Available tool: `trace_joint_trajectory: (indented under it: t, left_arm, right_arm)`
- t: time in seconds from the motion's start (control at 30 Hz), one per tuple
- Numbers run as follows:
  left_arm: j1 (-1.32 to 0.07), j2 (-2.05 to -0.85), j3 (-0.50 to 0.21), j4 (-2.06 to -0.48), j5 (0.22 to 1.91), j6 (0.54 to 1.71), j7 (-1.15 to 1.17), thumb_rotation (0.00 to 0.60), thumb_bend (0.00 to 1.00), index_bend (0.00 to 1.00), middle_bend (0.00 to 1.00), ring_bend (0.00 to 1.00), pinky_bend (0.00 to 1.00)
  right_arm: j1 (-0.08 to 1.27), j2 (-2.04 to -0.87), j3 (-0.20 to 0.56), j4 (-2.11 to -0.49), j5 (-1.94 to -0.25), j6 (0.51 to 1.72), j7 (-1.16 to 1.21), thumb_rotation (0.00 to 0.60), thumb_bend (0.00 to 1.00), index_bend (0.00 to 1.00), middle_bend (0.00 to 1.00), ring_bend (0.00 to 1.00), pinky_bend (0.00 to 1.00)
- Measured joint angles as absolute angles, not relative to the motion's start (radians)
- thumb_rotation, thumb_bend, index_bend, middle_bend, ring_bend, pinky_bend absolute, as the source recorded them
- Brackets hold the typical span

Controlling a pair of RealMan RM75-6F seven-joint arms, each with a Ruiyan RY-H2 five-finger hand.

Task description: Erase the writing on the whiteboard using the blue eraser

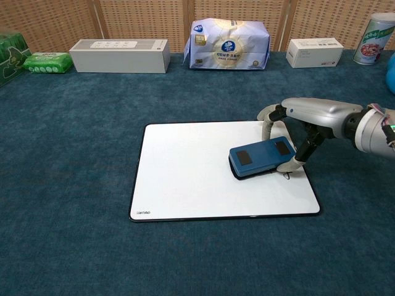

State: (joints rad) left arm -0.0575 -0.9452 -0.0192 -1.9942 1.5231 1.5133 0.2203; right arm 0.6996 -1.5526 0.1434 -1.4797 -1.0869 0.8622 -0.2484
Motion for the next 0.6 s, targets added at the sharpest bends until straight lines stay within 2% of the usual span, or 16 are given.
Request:
trace_joint_trajectory:
  t: [0.27, 0.6]
  left_arm:
    - [-0.051, -0.939, -0.019, -1.998, 1.530, 1.525, 0.220, 0.600, 0.43, 0.25, 0.21, 0.09, 0.00]
    - [-0.053, -0.940, -0.021, -1.997, 1.542, 1.526, 0.213, 0.600, 0.43, 0.25, 0.21, 0.09, 0.00]
  right_arm:
    - [0.701, -1.546, 0.131, -1.455, -1.063, 0.829, -0.230, 0.600, 0.22, 0.73, 0.13, 0.00, 0.00]
    - [0.657, -1.506, 0.100, -1.520, -1.071, 0.881, -0.235, 0.600, 0.22, 0.74, 0.13, 0.00, 0.00]
